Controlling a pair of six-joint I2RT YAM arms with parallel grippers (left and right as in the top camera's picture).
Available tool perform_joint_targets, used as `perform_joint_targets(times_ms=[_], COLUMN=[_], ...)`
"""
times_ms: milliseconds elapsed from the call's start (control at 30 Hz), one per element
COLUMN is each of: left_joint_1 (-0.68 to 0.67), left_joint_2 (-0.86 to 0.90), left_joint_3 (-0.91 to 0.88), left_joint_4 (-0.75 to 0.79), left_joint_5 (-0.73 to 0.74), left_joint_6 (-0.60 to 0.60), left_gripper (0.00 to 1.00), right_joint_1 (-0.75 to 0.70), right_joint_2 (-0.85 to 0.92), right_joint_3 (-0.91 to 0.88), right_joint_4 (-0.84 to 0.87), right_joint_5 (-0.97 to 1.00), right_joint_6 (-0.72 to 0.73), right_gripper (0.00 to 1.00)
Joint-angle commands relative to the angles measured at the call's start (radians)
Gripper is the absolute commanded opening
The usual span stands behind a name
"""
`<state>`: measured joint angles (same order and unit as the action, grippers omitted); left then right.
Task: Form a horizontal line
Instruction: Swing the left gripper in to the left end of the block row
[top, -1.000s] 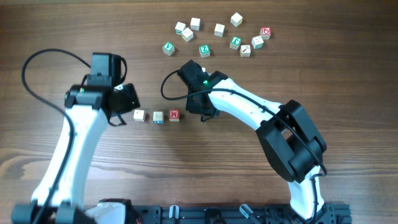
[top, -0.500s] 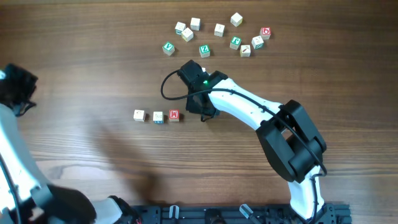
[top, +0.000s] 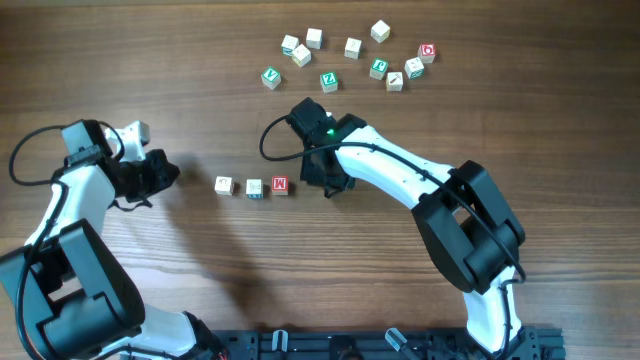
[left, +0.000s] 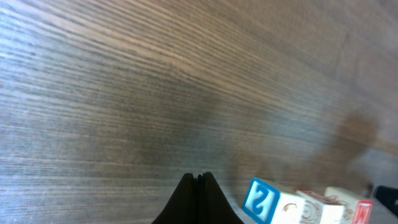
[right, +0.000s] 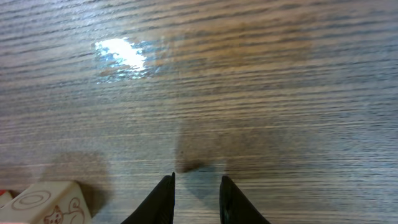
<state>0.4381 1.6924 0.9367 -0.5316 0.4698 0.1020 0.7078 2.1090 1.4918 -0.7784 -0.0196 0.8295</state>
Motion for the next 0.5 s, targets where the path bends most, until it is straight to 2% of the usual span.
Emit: perform_joint_targets(times_ms=[0, 100, 233, 400, 467], left_joint_1=[-0.004, -0.004, -0.004, -0.004, -0.004], left_joint_2=[-0.003, -0.003, -0.003, -0.003, -0.003], left_joint_3=[-0.048, -0.056, -0.056, -0.056, -0.056], left_joint_4=[0.051, 0.057, 0.054, -0.018, -0.021], left_joint_5=[0.020, 0.020, 0.022, 0.056, 0.089], left_joint_6=[0.124, 0.195, 0.230, 0.364, 0.370], left_gripper=[0.04, 0.04, 0.04, 0.04, 0.04], right_joint_1=[0.002, 0.002, 0.002, 0.002, 0.002], right_joint_2=[-0.032, -0.032, -0.032, -0.032, -0.032], right_joint_3=[0.002, 0.002, 0.002, 0.002, 0.002], right_joint_4=[0.003, 0.004, 0.008, 0.018, 0.016], right_joint_5=[-0.041, -0.042, -0.055, -0.139, -0.143], right_joint_6=[0.008, 0.008, 0.008, 0.008, 0.008], right_gripper=[0.23, 0.24, 0.24, 0.23, 0.23])
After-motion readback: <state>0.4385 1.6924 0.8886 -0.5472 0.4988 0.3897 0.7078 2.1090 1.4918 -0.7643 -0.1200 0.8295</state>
